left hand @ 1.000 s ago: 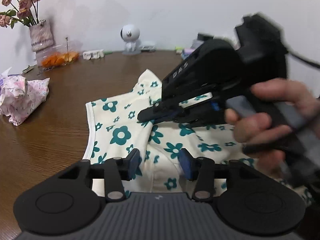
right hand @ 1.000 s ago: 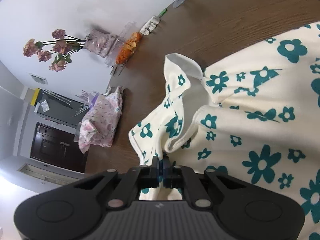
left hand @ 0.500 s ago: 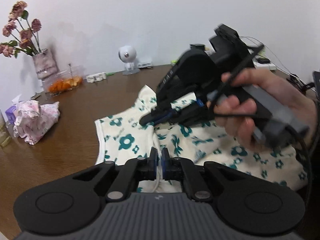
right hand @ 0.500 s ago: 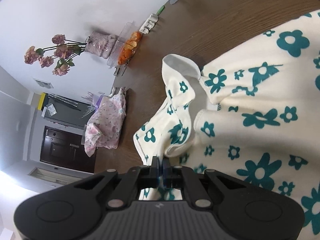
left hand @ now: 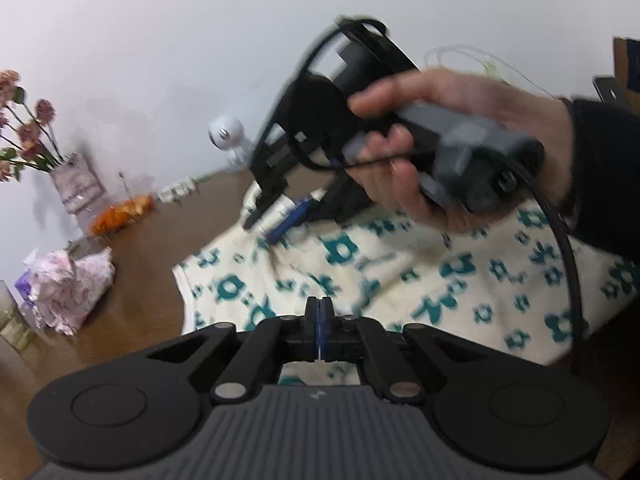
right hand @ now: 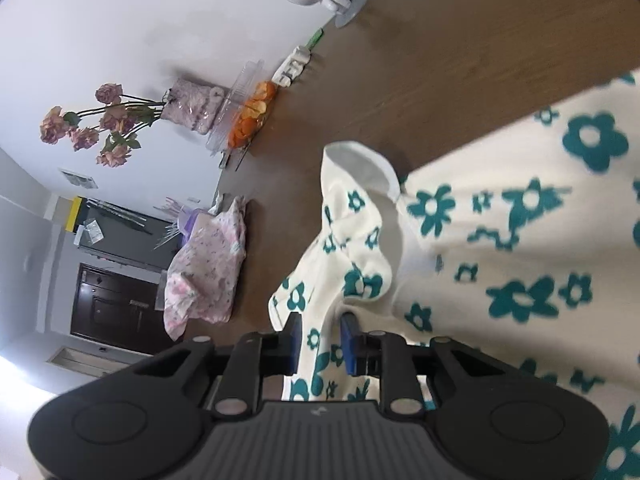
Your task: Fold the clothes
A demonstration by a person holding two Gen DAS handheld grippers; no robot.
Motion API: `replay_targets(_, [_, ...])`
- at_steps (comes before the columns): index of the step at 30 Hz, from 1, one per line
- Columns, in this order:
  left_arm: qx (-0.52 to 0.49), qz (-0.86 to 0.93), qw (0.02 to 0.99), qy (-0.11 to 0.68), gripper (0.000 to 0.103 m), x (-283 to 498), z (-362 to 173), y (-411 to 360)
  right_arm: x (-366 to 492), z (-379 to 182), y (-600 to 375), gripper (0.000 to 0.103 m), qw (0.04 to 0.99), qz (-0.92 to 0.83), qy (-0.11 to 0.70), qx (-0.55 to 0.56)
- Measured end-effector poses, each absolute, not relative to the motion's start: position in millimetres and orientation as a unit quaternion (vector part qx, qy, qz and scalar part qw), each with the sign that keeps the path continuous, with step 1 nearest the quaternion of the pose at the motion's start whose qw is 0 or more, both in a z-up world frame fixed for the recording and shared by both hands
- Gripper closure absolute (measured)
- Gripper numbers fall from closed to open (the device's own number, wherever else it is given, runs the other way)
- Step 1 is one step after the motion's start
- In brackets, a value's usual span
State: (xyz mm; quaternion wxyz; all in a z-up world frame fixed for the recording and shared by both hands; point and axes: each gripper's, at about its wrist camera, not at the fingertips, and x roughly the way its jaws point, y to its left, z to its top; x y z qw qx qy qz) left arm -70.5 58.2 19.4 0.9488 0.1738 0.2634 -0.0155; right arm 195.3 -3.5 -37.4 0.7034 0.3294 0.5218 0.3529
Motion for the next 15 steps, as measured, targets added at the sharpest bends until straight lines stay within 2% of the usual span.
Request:
replay_targets(3, [0.149,-0.001,0.951,0.272,0.097,-64,22,64,193,-33,-5,0.082,0.714,0.349,0.52,0.313])
replay_targets(4, [0.135,-0.001,0.951,0.278,0.092,-62,24,68,192,-29,-6,0.081,0.721,0.346,0.515,0.308])
replay_targets(5, [0.113,-0.001,0.952,0.285,0.085,-58,28,73,191,-26,-8,0.075,0.726,0.344,0.512,0.303])
replay_targets(6, [0.085,0.001,0.952,0.296,0.063,-53,31,78,191,-22,-10,0.065,0.732,0.343,0.509,0.297])
replay_targets(7, [0.066,0.005,0.951,0.304,0.051,-48,33,82,191,-18,-10,0.06,0.735,0.346,0.506,0.289])
replay_targets(8, [0.052,0.01,0.949,0.31,0.051,-42,34,86,193,-15,-8,0.055,0.738,0.348,0.506,0.279])
replay_targets(11, [0.022,0.02,0.945,0.327,0.053,-29,34,92,198,-12,0,0.055,0.752,0.33,0.513,0.251])
replay_targets(12, [0.015,0.018,0.943,0.331,0.057,-27,34,93,199,-12,4,0.055,0.757,0.324,0.514,0.24])
replay_targets(13, [0.008,0.013,0.942,0.335,0.077,-25,32,93,201,-12,7,0.055,0.761,0.32,0.515,0.231])
replay_targets(14, [0.006,0.015,0.942,0.336,0.092,-25,31,93,202,-13,11,0.055,0.76,0.324,0.517,0.226])
replay_targets(15, [0.006,0.019,0.941,0.337,0.098,-26,30,93,204,-14,14,0.056,0.758,0.326,0.519,0.222])
